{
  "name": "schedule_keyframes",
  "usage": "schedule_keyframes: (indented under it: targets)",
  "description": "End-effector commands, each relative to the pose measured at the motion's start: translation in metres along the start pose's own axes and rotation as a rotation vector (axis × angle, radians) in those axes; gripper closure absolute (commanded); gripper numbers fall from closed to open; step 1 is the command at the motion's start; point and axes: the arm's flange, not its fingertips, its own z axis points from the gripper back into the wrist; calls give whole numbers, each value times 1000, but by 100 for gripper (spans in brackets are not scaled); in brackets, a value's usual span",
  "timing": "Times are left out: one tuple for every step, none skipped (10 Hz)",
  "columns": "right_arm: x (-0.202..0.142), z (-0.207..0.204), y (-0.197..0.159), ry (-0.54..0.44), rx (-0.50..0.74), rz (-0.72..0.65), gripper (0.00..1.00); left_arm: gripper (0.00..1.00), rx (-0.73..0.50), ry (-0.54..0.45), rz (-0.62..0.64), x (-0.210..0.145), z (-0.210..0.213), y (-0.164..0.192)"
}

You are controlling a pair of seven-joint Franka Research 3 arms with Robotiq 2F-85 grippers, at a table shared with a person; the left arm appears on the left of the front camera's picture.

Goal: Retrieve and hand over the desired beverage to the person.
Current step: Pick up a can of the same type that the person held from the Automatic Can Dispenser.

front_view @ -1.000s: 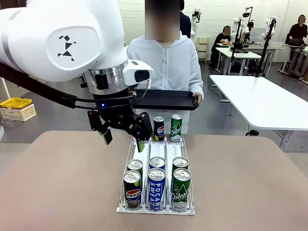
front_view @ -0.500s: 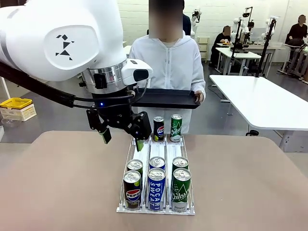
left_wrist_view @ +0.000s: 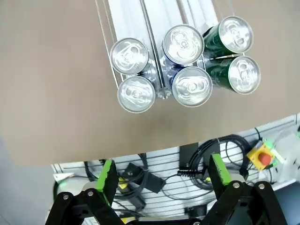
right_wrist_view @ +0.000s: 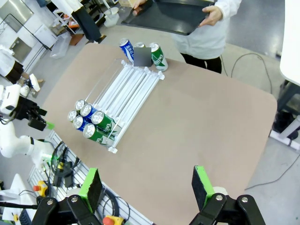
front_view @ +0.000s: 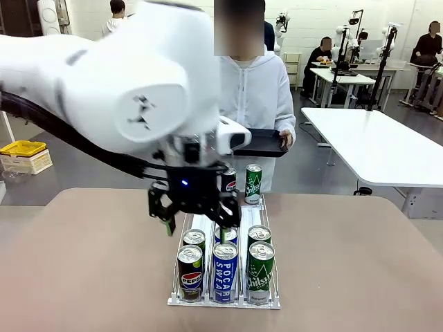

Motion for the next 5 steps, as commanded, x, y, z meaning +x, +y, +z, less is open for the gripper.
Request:
schedule_keyframes:
  targets:
    - [2,-1,-1,-12,14,4,0,0,15,8,109,23,-6,-25]
    - [2,-1,-1,-12,14,4,0,0,7,17,127,30,-11,-28]
    - [2,-1,-1,-12,14,4,0,0,6,12,158,34,-20,-33]
    - [2,-1,-1,-12,14,4,0,0,-2,-3,188,39,-30,-36]
    - [2,-1,-1,-12,14,4,0,0,-5,15,184,44,-39,-38]
